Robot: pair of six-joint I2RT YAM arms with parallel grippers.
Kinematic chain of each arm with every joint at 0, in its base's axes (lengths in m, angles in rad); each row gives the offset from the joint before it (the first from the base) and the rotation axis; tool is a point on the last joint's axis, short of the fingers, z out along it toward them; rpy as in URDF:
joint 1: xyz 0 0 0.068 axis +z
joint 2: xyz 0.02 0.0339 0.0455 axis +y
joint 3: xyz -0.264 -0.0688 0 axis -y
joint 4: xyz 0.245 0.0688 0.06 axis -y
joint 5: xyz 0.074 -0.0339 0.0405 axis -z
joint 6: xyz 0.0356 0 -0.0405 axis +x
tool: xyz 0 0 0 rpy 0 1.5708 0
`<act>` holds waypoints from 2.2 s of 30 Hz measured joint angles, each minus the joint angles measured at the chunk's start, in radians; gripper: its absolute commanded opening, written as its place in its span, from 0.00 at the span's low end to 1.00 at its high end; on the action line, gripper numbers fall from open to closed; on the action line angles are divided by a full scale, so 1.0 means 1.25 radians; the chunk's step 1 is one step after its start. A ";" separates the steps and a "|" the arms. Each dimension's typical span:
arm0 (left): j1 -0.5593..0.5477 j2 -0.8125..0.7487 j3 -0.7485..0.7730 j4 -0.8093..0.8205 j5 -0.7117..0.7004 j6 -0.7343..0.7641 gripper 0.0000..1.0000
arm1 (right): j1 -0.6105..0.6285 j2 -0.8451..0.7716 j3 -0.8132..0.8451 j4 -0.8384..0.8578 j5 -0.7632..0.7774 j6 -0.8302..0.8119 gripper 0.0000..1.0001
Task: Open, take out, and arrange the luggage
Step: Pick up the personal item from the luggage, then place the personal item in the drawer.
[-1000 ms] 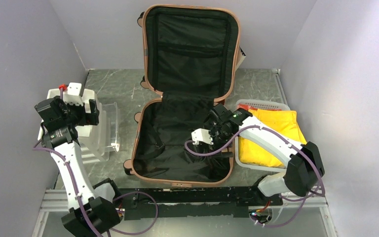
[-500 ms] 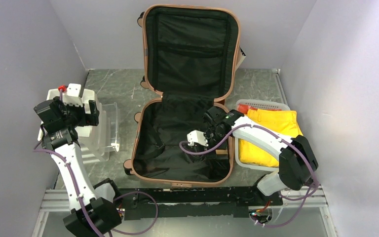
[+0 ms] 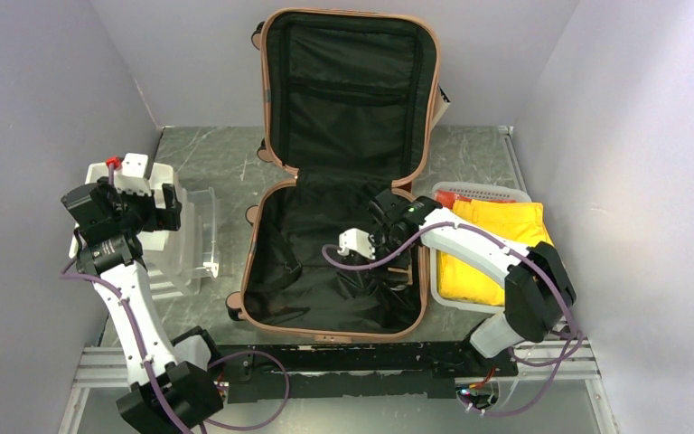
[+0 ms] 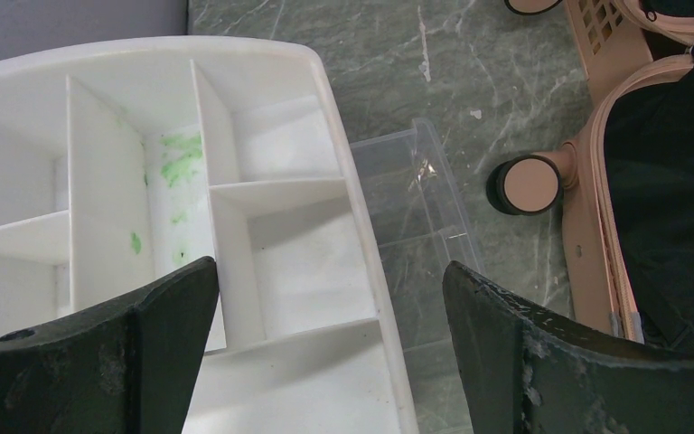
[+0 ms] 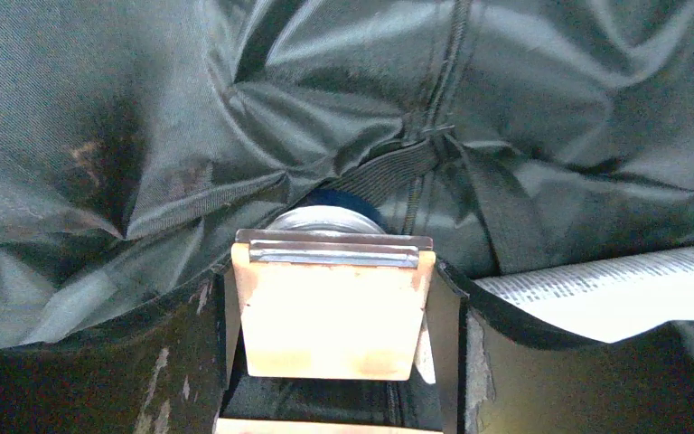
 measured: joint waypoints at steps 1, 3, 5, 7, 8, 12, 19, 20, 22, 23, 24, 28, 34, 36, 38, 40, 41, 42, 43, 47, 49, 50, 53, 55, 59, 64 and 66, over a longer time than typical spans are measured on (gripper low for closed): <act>0.001 0.000 0.000 0.000 0.002 0.000 0.96 | 0.002 0.002 0.013 -0.004 -0.001 0.007 0.40; 0.003 -0.001 -0.001 0.001 0.006 0.000 0.96 | 0.011 0.003 0.047 -0.017 -0.002 0.019 0.40; 0.006 -0.003 -0.002 0.001 0.013 0.000 0.96 | 0.032 0.006 0.103 -0.034 0.000 0.030 0.40; 0.010 -0.009 -0.006 0.003 0.022 -0.001 0.96 | 0.068 0.017 0.184 -0.038 -0.002 0.039 0.39; 0.014 -0.013 -0.011 0.008 0.030 -0.001 0.96 | 0.089 0.028 0.232 -0.039 -0.003 0.044 0.37; 0.022 -0.020 -0.018 0.012 0.061 -0.002 0.96 | 0.153 0.109 0.435 0.005 -0.028 0.086 0.36; 0.021 0.126 0.203 -0.130 0.141 0.021 0.96 | 0.173 0.307 0.658 0.232 -0.165 0.225 0.34; 0.020 0.146 0.242 -0.147 0.147 0.022 0.96 | 0.173 0.326 0.663 0.264 -0.182 0.246 0.34; 0.020 0.169 0.302 -0.183 0.153 0.026 0.96 | 0.175 0.368 0.665 0.359 -0.227 0.314 0.33; 0.020 0.175 0.322 -0.197 0.154 0.028 0.97 | 0.177 0.385 0.665 0.396 -0.242 0.342 0.32; 0.020 0.181 0.343 -0.217 0.154 0.033 0.96 | 0.179 0.407 0.669 0.439 -0.262 0.379 0.31; 0.020 0.181 0.368 -0.263 0.152 0.040 0.97 | 0.190 0.529 0.768 0.569 -0.330 0.546 0.30; 0.020 0.178 0.368 -0.322 0.145 0.043 0.97 | 0.206 0.671 0.895 0.726 -0.405 0.728 0.30; 0.020 0.172 0.368 -0.333 0.144 0.044 0.97 | 0.212 0.687 0.899 0.753 -0.422 0.752 0.30; 0.020 0.159 0.368 -0.345 0.142 0.046 0.97 | 0.222 0.703 0.903 0.783 -0.438 0.769 0.30; 0.020 0.146 0.368 -0.354 0.141 0.049 0.97 | 0.234 0.721 0.915 0.803 -0.449 0.784 0.30; 0.020 0.140 0.368 -0.357 0.140 0.054 0.97 | 0.240 0.733 0.925 0.812 -0.457 0.791 0.30; 0.020 0.135 0.369 -0.361 0.139 0.057 0.96 | 0.244 0.746 0.935 0.822 -0.463 0.798 0.29; 0.020 0.132 0.369 -0.364 0.139 0.058 0.96 | 0.249 0.758 0.947 0.832 -0.469 0.804 0.30; 0.020 0.133 0.373 -0.377 0.139 0.060 0.96 | 0.265 0.793 0.967 0.848 -0.486 0.813 0.30; 0.020 0.133 0.373 -0.380 0.139 0.060 0.97 | 0.267 0.801 0.967 0.848 -0.489 0.812 0.30; 0.020 0.133 0.374 -0.381 0.139 0.060 0.97 | 0.267 0.804 0.967 0.848 -0.490 0.809 0.30; 0.020 0.134 0.379 -0.385 0.140 0.058 0.96 | 0.266 0.809 0.967 0.847 -0.490 0.793 0.32; 0.020 0.134 0.382 -0.384 0.140 0.057 0.96 | 0.265 0.811 0.967 0.847 -0.490 0.781 0.33; 0.020 0.138 0.385 -0.383 0.140 0.056 0.96 | 0.264 0.818 0.967 0.847 -0.485 0.765 0.36; 0.020 0.140 0.385 -0.383 0.140 0.056 0.96 | 0.263 0.838 0.967 0.844 -0.471 0.739 0.40; 0.020 0.140 0.385 -0.384 0.140 0.056 0.96 | 0.263 0.844 0.967 0.838 -0.459 0.728 0.44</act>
